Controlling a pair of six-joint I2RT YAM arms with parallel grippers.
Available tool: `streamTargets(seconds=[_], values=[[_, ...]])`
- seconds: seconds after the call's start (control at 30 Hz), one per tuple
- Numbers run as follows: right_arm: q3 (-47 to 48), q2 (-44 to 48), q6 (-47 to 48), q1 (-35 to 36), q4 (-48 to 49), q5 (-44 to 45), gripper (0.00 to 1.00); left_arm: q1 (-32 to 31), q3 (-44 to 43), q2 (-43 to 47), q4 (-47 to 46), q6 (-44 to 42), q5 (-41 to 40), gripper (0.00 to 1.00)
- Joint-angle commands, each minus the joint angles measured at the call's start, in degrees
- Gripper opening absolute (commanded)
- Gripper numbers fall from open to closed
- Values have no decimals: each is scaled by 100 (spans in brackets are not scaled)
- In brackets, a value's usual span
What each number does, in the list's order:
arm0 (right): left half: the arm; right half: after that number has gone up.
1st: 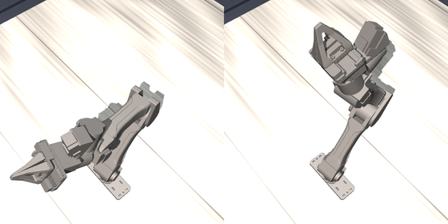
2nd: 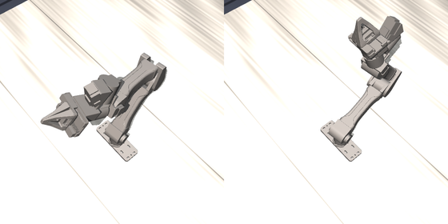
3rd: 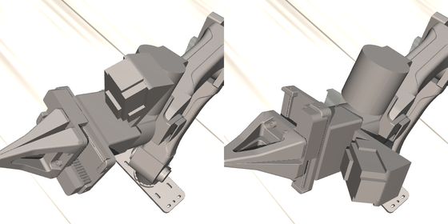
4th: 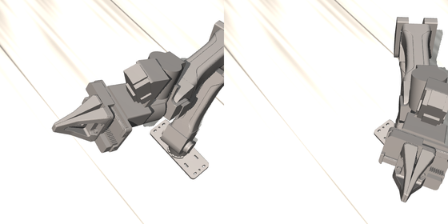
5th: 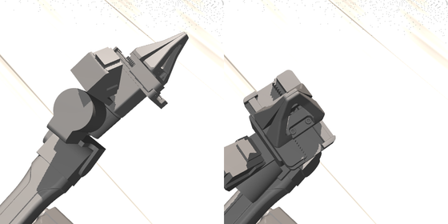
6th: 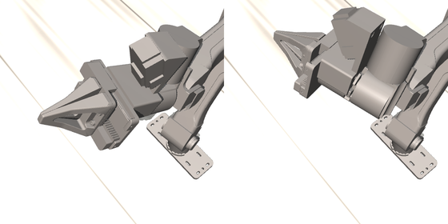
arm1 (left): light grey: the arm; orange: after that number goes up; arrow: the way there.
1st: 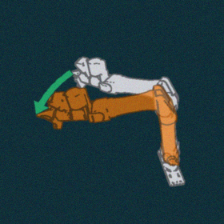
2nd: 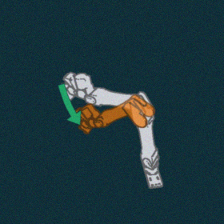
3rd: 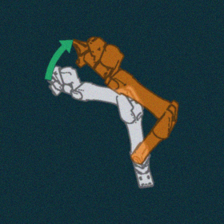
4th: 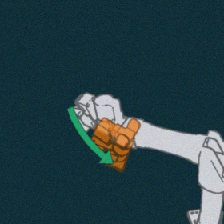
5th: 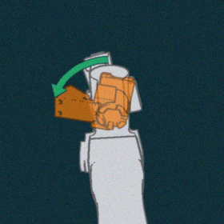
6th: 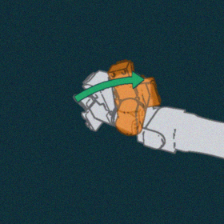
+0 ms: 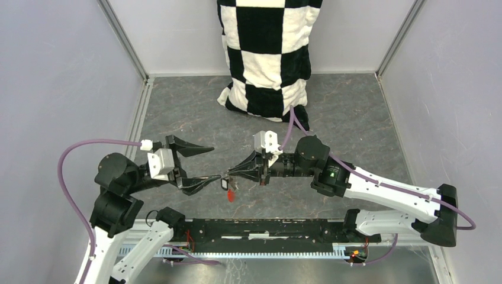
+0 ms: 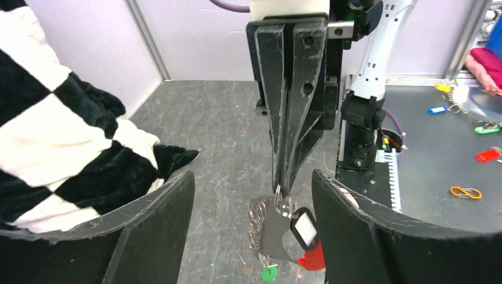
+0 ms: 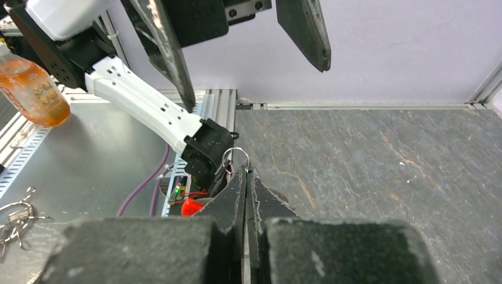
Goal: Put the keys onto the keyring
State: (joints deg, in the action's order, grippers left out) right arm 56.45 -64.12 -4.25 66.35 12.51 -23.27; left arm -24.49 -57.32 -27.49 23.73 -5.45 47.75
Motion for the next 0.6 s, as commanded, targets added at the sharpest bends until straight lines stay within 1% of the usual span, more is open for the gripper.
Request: streamTargets(seconds=[0.0,0.07,0.13,0.27,0.33,0.57], values=[[459,-29,256,-21,-404,197,0,-3,-101,-415,-72,176,647,79],[438,12,274,-18,-408,193,0,-2,92,-418,-39,-36,784,78],[455,13,296,-15,-474,197,0,2,250,-421,53,-270,732,75],[633,-72,346,-20,-679,125,0,-3,175,-653,536,-754,946,60],[720,-124,348,-18,-701,49,0,-1,143,-714,707,-926,1005,55],[919,-255,298,-13,-706,-198,0,4,153,-679,897,-1138,1129,46]])
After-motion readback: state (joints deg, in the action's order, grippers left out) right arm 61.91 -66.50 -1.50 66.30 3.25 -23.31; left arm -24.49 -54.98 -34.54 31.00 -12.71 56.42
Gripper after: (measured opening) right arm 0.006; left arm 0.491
